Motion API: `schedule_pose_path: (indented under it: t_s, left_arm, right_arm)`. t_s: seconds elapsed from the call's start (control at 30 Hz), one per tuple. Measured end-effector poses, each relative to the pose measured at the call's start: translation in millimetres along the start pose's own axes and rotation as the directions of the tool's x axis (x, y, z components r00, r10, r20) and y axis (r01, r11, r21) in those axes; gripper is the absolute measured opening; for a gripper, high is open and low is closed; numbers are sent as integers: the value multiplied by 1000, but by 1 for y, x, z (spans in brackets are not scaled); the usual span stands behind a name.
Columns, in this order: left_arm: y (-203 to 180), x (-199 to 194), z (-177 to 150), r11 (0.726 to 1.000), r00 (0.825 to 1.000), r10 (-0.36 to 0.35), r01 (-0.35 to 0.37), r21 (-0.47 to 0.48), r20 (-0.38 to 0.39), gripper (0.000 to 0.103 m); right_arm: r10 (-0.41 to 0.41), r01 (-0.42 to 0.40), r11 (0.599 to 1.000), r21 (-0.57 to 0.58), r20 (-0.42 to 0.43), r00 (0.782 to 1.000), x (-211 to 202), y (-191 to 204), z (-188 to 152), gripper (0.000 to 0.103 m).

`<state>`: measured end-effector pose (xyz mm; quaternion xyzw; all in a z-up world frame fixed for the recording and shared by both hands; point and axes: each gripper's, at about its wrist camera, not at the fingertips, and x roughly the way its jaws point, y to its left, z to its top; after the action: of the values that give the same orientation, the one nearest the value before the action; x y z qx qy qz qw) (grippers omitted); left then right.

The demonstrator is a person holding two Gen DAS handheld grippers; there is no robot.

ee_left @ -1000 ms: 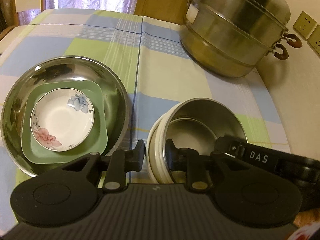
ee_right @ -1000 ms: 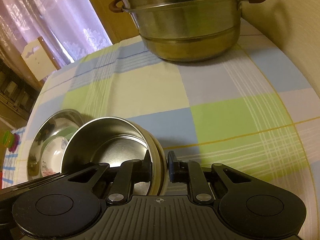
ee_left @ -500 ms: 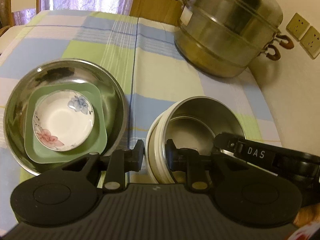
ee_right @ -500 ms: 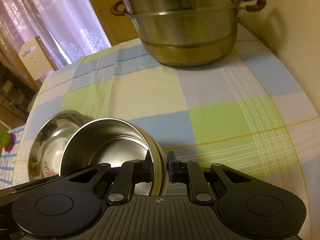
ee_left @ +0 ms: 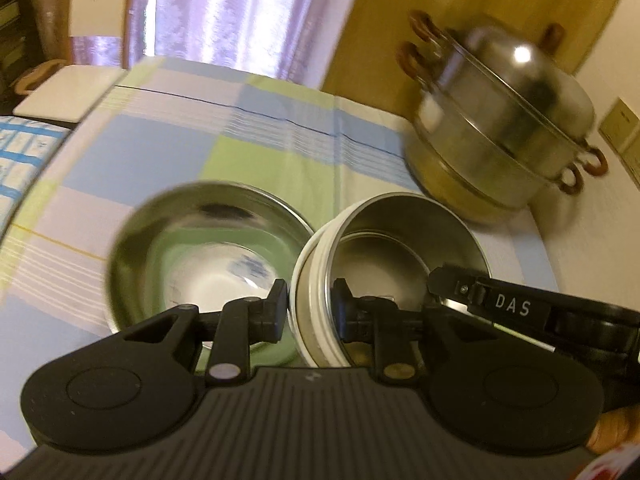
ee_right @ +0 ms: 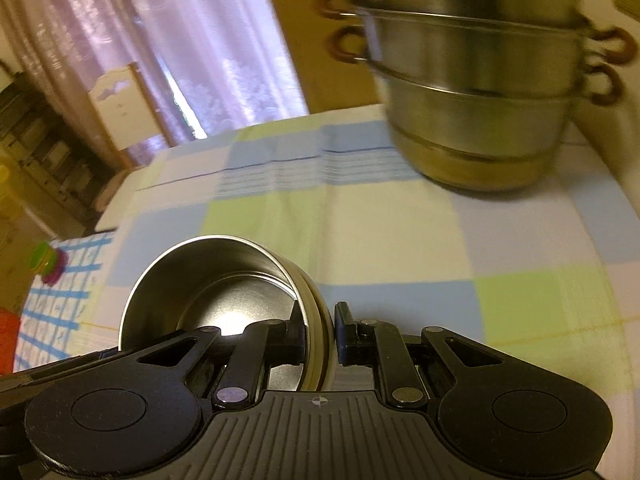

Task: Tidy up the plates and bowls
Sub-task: 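Carry the bowl stack with both grippers over the steel plate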

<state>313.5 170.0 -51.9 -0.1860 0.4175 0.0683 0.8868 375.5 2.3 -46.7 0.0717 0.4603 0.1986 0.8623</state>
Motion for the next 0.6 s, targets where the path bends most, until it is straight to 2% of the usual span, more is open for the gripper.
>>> schedule_pose_path:
  t_s: [0.23, 0.6]
  left_arm:
    - [42, 1, 22, 997, 999, 42, -41, -58, 5, 21]
    - [82, 21, 20, 989, 996, 69, -75, -127, -53, 21]
  right_arm:
    - [64, -65, 997, -30, -40, 997, 32, 37, 13, 15]
    - [56, -63, 997, -54, -111, 992, 74, 65, 10, 15]
